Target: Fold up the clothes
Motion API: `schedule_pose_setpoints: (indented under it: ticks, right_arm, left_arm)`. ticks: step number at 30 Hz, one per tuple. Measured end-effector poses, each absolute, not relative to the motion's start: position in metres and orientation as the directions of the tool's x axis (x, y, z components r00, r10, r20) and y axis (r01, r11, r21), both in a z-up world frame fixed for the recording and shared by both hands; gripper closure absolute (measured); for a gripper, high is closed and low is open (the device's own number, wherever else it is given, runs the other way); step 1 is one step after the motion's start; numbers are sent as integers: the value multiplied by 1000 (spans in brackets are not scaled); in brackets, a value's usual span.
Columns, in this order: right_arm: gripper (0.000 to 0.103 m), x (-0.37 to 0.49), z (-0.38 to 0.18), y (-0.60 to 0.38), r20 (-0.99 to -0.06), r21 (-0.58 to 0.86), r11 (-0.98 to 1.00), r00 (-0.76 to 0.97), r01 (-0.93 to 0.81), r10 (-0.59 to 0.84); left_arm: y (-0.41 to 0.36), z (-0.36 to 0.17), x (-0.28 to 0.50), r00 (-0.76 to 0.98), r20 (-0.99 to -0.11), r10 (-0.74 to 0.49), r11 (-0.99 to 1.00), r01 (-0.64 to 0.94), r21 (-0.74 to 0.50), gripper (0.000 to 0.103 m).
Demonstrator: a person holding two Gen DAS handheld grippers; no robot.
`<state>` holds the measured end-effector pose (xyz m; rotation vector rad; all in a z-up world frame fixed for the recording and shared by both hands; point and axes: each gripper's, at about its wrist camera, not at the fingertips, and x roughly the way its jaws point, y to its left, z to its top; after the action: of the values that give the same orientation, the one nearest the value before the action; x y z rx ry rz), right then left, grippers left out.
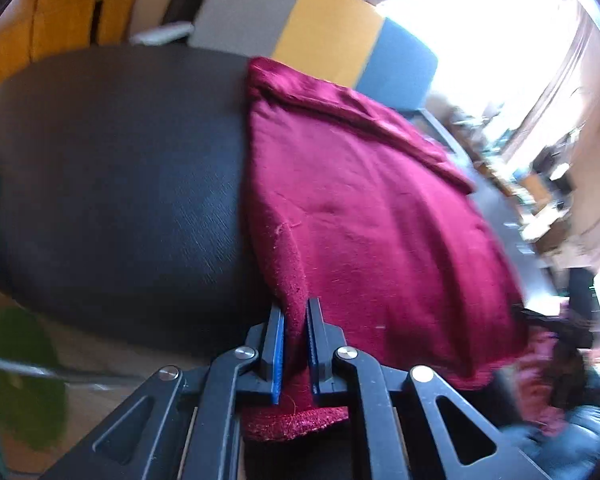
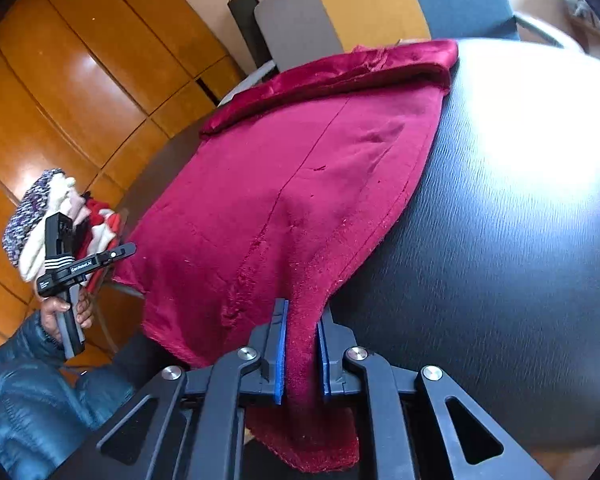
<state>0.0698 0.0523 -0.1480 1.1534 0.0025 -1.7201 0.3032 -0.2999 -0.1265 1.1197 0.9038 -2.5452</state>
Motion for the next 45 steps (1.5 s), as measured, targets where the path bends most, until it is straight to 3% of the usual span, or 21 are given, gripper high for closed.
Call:
schedule_pose_setpoints:
  ticks: [3,6,12,17,25,31,34,45]
  right_arm:
    - [90,77,-142,62,-644,560,-433,42,706,-764]
    - [90,75,-131,64,-584,619,-393,64,680,-809]
    - [90,50,-105,40,-494,663,-331,60,671,-867]
    - [90,7,-82,15,-454,655,-337,-5,676,-891]
    - [90,-93,-91,-34,-510,639,-455,-101,620,-854]
    - [91,-154,-137,-61,-593,656,-564,-119,502,-796]
    - [94,-157,-150,-61,-598,660,-569,-116,491,-793]
    - [94,-107,-154,-26,-599,666,-528,-45,527,-800]
  left_arm:
    - [-305,-117,324,-743,-644,185,-726,338,-599,95]
    - [-316,-97,333,-803,-542,246,-672,261,-693,94]
    - [-344,-59,300,-877,-417,240,-652,172,-738,94]
    - [-366,-40,251,-906,-372,203,-661,153,-734,94]
    - [-419,-56,160,-898,-429,96,-625,282,-728,94]
    - [-458,-118,107,-814,-580,45,-538,469,-700,94]
    - [-465,-148,101,-808,-585,70,-496,481,-723,93]
    - [-410,-139,156,-736,-670,100,-607,488,-627,93]
